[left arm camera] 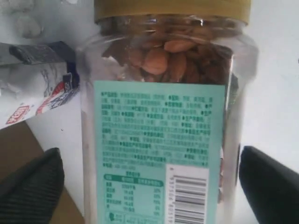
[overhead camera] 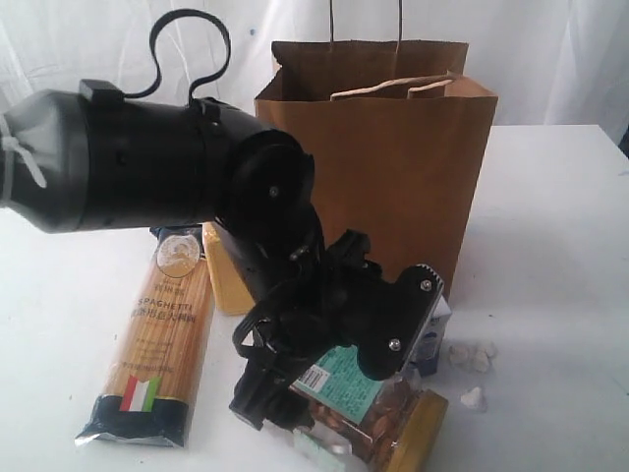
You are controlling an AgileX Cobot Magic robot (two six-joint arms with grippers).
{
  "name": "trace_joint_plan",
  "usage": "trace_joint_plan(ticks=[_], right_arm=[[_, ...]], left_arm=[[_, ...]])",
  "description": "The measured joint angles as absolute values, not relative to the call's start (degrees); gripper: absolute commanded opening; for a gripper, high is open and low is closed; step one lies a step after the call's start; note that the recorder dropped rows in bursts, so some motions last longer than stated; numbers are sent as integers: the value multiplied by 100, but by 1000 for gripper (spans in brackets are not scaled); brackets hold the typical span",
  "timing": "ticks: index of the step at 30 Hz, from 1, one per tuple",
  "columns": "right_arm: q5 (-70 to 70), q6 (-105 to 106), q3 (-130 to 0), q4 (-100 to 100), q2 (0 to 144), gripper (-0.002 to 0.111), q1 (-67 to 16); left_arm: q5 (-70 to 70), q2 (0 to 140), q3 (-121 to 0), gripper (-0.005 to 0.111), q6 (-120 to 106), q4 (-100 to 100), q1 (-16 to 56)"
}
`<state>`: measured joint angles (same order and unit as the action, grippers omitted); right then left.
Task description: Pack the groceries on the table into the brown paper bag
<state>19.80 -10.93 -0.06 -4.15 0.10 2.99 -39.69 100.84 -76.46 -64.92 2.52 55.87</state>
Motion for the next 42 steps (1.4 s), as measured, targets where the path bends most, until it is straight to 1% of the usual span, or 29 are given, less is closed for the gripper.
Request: trace_joint_plan(ticks=[7,13,22,23,24,25,26,28,30,32,38,42], right_arm=[[1980,-1093,-6,-415,10,0,299],[1980,-1093,-6,-415,10,0,299],[1980,-1104,-6,-415,10,0,299],[1980,-1104,-6,-415,10,0,299],[1980,-1104,-6,-415,10,0,299],[1980,-1104,-6,-415,10,0,299],[1980,-1104,-6,-415,10,0,299],[1980,-1104,-6,-415,10,0,299],[1980,-1104,-6,-415,10,0,299],[1980,-1104,-6,-415,10,0,299],[1980,-1104,-6,-415,10,0,299],[1980,-1104,-6,-415,10,0,299]], left_arm=[[-4168,10353,-7646,105,-6709,270,5388],[-4090,10367,-7646,105,-6756,701,5390],[-3991,10550,-7646,104,-6812,834,5390],[-3986,10585,-7646,101,-6822,834,5390],[-3981,10623,-7646,96,-6822,834,5390],[-3972,10636,-7646,90,-6834,834,5390],[-3972,10645,-7646,81,-6834,821,5390],[-3984,10645,-7658,57,-6843,821,5390],[-3999,10632,-7668,26,-6843,821,5390],[-3984,10632,-7668,0,-6843,821,5390],[-3996,10632,-7668,1,-6815,821,5390],[-4362,10503,-7668,1,-6736,797,5390]])
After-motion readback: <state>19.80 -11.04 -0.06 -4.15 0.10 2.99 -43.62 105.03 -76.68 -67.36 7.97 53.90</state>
